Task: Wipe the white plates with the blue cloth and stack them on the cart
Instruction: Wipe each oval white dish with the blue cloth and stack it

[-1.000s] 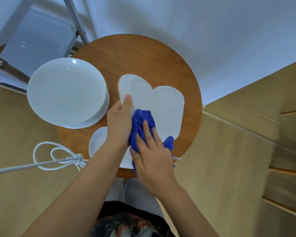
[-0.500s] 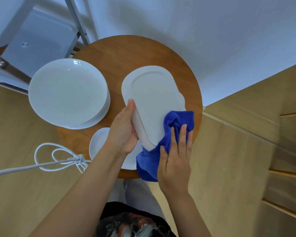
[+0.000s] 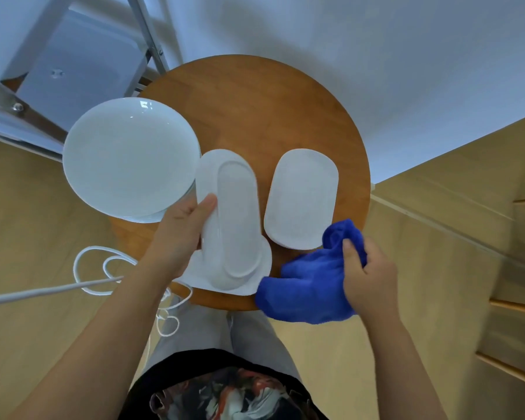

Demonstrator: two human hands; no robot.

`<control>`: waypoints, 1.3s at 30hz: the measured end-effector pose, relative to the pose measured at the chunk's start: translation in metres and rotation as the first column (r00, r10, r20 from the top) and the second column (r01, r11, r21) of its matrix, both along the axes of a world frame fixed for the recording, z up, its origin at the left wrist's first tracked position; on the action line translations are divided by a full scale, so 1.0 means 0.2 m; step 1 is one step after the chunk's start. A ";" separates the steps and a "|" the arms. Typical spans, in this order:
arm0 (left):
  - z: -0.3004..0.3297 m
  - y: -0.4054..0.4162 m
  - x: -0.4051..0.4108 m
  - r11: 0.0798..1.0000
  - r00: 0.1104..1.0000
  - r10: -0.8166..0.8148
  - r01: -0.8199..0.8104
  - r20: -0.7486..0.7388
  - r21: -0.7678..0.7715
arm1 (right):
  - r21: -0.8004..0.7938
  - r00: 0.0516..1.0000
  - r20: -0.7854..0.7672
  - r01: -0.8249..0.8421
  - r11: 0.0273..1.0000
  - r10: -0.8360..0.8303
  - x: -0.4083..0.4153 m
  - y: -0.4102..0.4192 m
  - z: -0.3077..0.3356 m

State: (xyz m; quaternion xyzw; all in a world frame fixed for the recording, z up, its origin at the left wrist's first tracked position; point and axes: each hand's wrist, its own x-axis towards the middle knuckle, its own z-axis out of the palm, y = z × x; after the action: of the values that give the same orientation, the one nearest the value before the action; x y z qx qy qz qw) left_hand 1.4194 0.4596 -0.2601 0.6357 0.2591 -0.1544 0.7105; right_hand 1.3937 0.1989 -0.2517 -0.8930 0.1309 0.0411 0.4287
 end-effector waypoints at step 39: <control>-0.48 -0.41 0.20 0.523 0.813 -0.451 0.575 -0.368 0.629 | -0.060 0.994 -0.103 -0.044 0.997 0.038 0.07 0.07 -0.05</control>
State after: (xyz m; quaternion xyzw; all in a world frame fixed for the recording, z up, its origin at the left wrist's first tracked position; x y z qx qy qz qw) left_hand 1.4587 0.3778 -0.3561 0.8931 0.1544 -0.2938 0.3037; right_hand 1.4083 0.2133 -0.2624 -0.9051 0.1356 0.0914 0.3925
